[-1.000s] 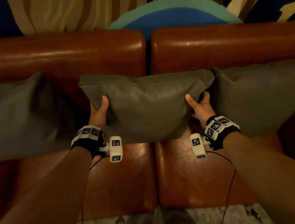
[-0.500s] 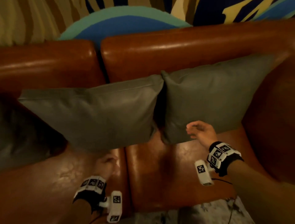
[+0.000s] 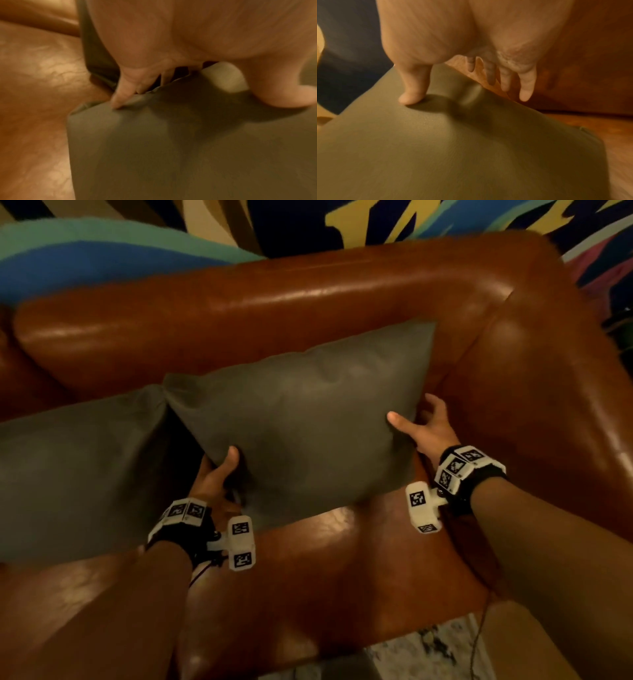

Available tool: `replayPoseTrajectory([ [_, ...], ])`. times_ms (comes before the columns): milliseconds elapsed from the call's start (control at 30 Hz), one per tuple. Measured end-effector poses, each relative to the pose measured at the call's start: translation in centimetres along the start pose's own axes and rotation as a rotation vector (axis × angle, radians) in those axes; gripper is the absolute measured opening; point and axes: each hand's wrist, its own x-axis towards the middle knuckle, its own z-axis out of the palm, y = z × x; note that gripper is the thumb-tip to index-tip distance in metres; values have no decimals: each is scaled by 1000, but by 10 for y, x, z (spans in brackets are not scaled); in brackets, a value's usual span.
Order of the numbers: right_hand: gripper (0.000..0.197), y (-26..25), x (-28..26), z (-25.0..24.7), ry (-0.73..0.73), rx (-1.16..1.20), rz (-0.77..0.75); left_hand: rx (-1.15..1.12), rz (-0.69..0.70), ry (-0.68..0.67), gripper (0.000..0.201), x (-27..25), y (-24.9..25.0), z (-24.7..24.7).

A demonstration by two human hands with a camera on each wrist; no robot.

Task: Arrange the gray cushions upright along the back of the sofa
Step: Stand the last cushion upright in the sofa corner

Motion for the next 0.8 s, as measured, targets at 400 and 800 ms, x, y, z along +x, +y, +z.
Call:
replayPoseTrajectory([
  [400,92,5,33,-54,-7,176,-3,-42,166,-88,79,16,-9,84],
  [800,131,19,26,-42,8,270,-198,178,300,33,99,28,-25,68],
])
